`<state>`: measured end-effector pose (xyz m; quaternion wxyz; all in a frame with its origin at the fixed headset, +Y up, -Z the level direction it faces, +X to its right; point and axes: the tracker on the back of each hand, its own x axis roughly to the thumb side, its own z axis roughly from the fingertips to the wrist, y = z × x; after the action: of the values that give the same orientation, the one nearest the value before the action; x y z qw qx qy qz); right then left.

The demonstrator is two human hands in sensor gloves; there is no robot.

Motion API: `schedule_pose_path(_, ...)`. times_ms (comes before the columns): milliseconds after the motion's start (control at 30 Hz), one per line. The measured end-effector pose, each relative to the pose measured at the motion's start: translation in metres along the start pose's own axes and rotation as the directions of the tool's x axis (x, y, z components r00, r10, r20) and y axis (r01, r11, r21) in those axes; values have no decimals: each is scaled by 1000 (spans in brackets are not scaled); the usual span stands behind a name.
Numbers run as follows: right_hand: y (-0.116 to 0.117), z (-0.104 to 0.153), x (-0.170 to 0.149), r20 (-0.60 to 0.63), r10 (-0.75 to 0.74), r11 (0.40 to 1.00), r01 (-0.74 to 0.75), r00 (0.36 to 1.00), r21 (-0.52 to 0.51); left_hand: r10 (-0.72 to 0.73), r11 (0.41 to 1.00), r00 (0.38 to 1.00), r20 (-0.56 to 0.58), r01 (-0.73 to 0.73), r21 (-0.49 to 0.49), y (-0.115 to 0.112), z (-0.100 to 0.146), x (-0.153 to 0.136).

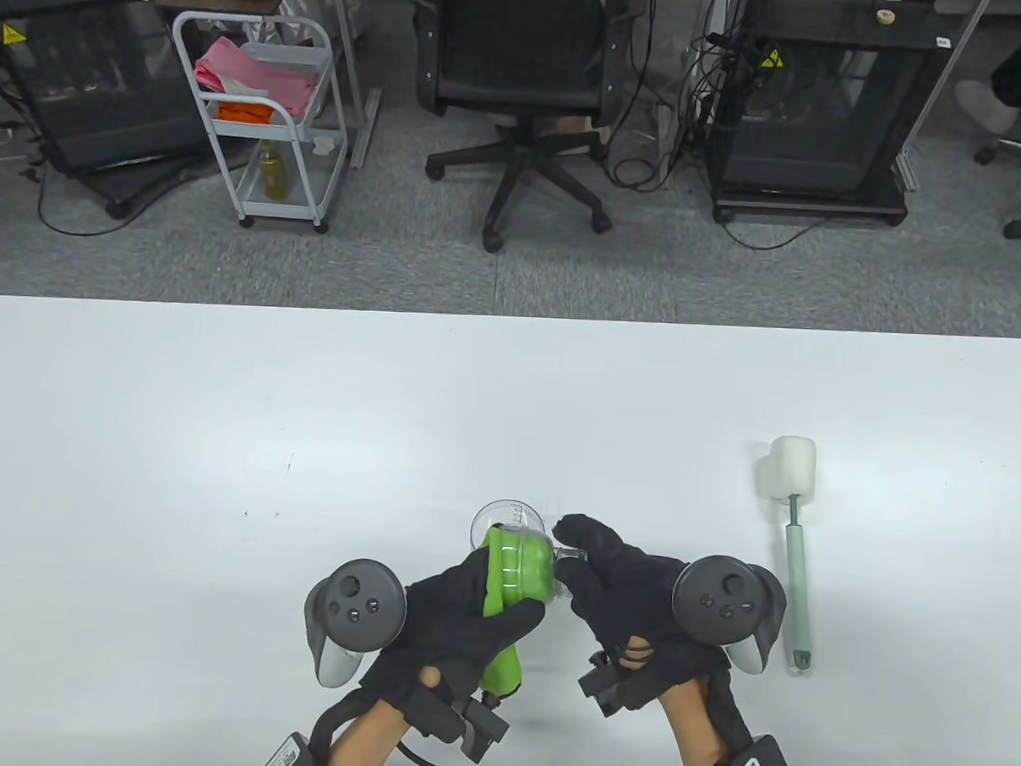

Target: Brush the shaker cup with the cup brush

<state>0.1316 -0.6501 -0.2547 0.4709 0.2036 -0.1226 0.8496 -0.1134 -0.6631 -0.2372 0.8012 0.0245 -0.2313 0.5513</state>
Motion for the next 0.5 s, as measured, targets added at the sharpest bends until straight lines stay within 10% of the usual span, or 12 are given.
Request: schedule_pose_path(500,-4,0,17,118,-22,994,9,993,104,81,997,997,-3,-81,4,7,1,-4)
